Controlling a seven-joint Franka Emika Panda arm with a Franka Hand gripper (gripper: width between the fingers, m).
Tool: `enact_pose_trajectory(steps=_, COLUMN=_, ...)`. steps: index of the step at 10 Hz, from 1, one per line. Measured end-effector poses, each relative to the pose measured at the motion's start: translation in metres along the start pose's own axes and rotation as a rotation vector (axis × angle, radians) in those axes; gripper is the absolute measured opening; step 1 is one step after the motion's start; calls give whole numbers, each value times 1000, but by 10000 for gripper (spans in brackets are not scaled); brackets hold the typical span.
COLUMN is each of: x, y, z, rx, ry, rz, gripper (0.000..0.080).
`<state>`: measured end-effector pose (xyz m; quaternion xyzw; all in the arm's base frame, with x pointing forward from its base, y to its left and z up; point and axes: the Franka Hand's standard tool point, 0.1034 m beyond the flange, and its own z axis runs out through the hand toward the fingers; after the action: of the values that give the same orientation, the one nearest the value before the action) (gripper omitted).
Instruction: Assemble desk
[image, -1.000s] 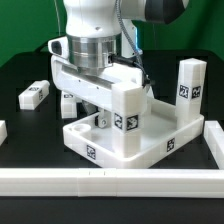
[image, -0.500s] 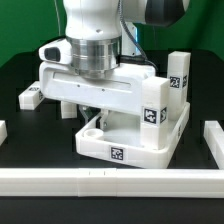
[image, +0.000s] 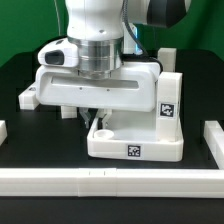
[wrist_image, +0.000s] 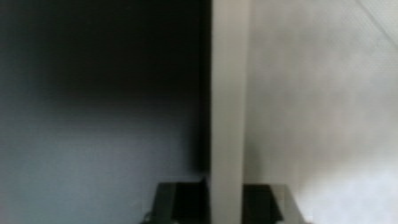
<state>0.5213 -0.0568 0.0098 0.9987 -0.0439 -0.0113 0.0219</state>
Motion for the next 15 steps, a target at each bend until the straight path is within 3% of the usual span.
enact_pose_trajectory(steps=2, x=2, y=-1, z=0, rx=-9, ry=0, rz=-113, gripper=67)
enact_pose_trajectory(steps=7, x=14, y=-25, z=-1, rx=-21, ry=10, rz=-311, gripper=67)
enact_pose_trajectory(steps=12, x=15, y=-20, z=-1, rx=-43, ry=2, rz=-595, gripper=67)
enact_pose_trajectory(steps=15, x=25, y=-32, z=-3, rx=-63, ry=10, rz=-774, gripper=67)
